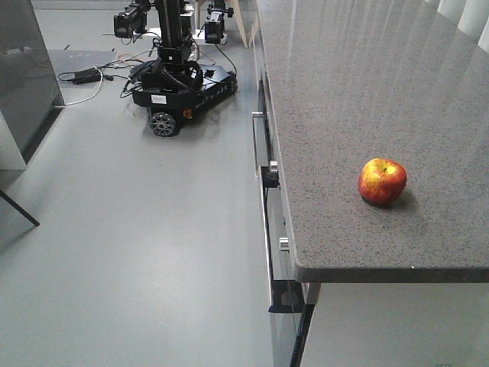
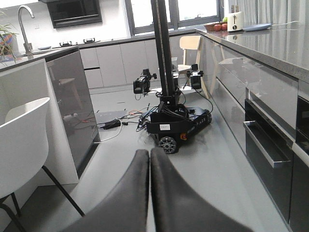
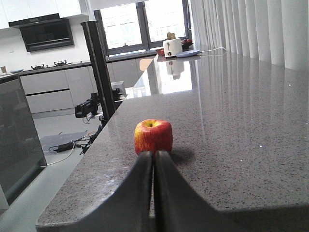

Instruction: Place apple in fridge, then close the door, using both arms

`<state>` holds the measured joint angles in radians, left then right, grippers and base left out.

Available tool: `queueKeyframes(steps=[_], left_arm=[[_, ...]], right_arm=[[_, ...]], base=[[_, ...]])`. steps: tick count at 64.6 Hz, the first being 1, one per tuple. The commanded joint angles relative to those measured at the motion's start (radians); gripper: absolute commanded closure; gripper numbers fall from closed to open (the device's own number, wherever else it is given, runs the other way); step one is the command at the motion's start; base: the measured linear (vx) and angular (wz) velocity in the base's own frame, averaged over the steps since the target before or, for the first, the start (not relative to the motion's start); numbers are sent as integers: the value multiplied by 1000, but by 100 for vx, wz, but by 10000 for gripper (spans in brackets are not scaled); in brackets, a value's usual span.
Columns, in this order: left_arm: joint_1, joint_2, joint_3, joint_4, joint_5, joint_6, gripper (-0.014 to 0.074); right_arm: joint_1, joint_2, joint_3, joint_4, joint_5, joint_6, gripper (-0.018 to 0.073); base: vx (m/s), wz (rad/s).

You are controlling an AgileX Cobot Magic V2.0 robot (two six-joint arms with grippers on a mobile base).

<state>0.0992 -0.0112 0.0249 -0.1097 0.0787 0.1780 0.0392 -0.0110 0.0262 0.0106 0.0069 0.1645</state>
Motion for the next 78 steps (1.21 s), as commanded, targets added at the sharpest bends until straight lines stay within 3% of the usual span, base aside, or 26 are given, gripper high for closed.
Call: queueKeyframes(steps=[1,78], left_arm=[[1,-16,28,-2,-69,-8,601],[1,-16,28,-2,-69,-8,601]], right_arm=[[-1,-2,1,-11,-78,-6,564],[-1,-2,1,1,-105,1,564]], base=[[0,0],[0,0]])
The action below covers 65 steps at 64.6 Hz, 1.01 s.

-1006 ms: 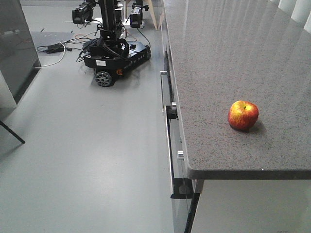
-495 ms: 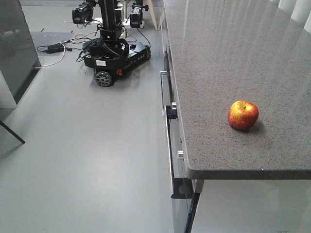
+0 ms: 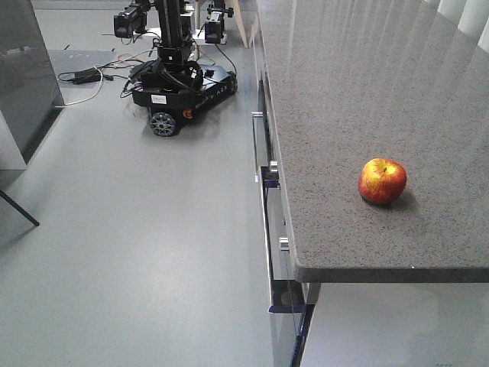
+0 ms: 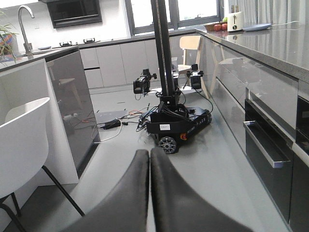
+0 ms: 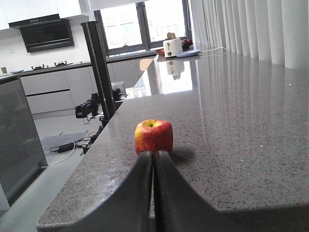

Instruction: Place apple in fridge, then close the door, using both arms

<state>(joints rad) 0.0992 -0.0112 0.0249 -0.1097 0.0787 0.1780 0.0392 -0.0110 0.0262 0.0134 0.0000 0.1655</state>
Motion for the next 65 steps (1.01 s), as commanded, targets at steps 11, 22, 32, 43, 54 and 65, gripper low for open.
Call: queueKeyframes(steps=[11,22,32,43,54,65], left_arm=[[1,-16,28,-2,-69,-8,601],[1,-16,28,-2,-69,-8,601],[1,-16,28,-2,-69,-8,601],[1,-16,28,-2,-69,-8,601],[1,-16,28,-2,-69,-8,601],[1,-16,28,-2,-69,-8,601]], right_arm=[[-1,0,-42,43,-127,0,564],[-1,72,-267,36,112,-31,564],[-1,244,-566,45,348,-106,560],[-1,436,-808,73,476,-231,442],[-1,565,-886,155,466,-327,81],[-1,644,-882,172,409,-334,-170]], base=[[0,0],[0,0],[0,0],[0,0],[0,0],[0,0]])
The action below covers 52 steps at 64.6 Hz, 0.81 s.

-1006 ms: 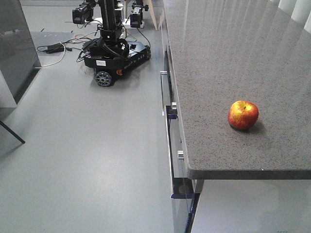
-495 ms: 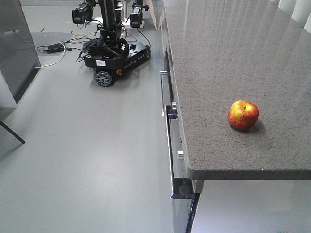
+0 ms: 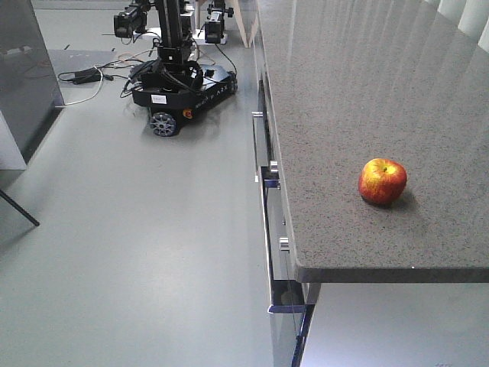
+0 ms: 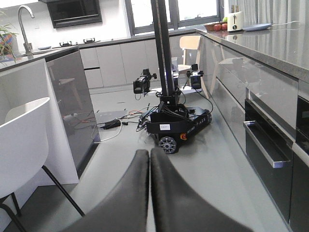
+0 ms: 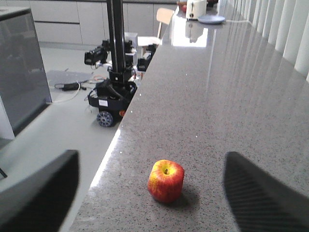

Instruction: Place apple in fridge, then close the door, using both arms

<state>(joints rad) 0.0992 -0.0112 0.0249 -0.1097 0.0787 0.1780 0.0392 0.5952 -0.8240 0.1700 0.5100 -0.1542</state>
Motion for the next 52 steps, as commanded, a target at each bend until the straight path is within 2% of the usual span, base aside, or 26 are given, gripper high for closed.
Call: queueKeyframes(steps=[1,12,24,40,52], left_arm=[[1,-16,28,-2,-69,-8,601],[1,-16,28,-2,-69,-8,601],[1,-16,28,-2,-69,-8,601],[1,-16,28,-2,-69,-8,601],[1,-16,28,-2,-69,-8,601]], right_arm=[[-1,47,-32,21,-106,-14,-169],[-1,140,-52,60,-158,-36,-156],[20,337,-234,106,-127,-108,-146],[58,633,-477,95,-57,-110,-140],[55,809,-537,85,-62,-88,-137]], base=[[0,0],[0,0],[0,0],[0,0],[0,0]])
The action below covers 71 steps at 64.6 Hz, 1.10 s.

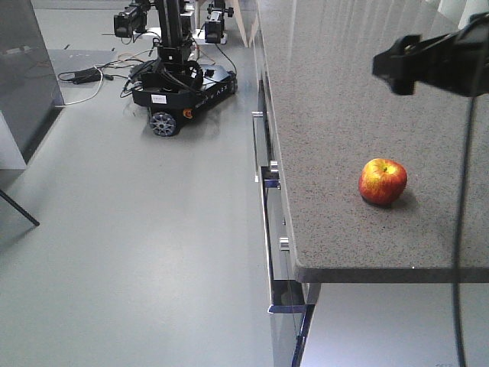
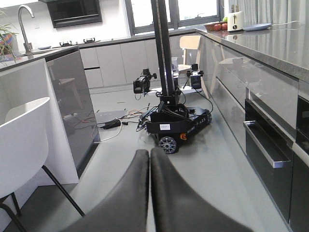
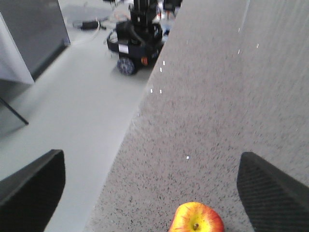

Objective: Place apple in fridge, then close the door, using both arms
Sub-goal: 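Move the right gripper over the red-yellow apple on the counter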

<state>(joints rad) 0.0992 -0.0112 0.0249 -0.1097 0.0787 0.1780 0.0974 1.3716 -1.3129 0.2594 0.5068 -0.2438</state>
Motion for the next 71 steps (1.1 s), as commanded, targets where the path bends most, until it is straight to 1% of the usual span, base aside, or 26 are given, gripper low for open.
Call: queueKeyframes(steps=[1,5,18,22,25,30,35,42,71], left_arm=[[1,-16,28,-2,-69,-8,601],[1,-16,28,-2,-69,-8,601],[1,-16,28,-2,-69,-8,601],[1,-16,28,-2,-69,-8,601],[1,-16,28,-2,-69,-8,601],[1,-16,28,-2,-69,-8,601],[1,-16,28,-2,-69,-8,601],[1,-16,28,-2,-69,-8,601],[1,-16,28,-2,-69,-8,601]], right_arm=[[-5,48,-48,-7,-62,6,-135],[-7,88,-48,-34,-69,41,-134],[-7,187,-48,-235,-73,244,-129],[-7,208,-48,-310,-73,317,-127],[-7,220,-48,-339,-73,369,-127],[-7,243,-48,-379,-68,412,-127],[-7,266,-48,-393,-66,418,-127],[-4,292,-48,-393,-79,401,-123],[-4,356,-48,-390,-107,405,-106]], base=[[0,0],[0,0],[0,0],[0,0],[0,0],[0,0],[0,0],[0,0],[0,0]])
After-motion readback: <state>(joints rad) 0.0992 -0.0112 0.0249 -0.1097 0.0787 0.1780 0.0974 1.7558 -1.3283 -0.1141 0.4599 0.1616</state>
